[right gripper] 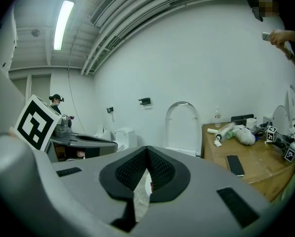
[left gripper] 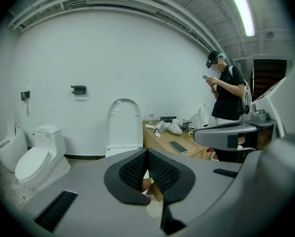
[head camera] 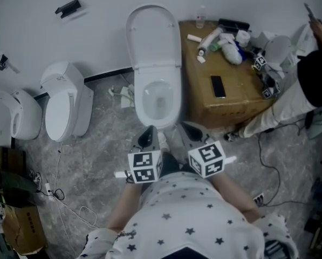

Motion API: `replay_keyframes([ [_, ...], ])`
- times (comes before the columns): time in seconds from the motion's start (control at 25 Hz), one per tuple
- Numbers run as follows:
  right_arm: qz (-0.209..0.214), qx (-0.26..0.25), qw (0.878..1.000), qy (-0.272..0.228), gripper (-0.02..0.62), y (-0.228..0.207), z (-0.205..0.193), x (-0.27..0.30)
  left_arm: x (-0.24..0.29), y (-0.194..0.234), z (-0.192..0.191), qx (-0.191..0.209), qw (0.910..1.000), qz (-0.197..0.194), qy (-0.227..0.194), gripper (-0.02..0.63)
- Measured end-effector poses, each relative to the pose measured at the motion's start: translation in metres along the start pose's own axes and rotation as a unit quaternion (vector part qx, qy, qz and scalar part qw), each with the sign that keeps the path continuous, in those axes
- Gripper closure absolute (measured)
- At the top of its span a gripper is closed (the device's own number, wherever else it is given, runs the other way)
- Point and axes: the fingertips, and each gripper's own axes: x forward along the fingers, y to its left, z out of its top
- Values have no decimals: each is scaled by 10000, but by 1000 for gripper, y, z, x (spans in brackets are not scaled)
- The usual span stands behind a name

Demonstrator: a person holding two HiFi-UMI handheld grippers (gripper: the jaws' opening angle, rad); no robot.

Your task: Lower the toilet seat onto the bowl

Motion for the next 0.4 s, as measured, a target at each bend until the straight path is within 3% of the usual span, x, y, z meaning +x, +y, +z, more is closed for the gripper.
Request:
replay_keyframes([
  [0.4, -141, 99, 9999, -8, 589, -8, -3, 1, 3, 0, -4, 13, 10000, 16, 52, 606],
])
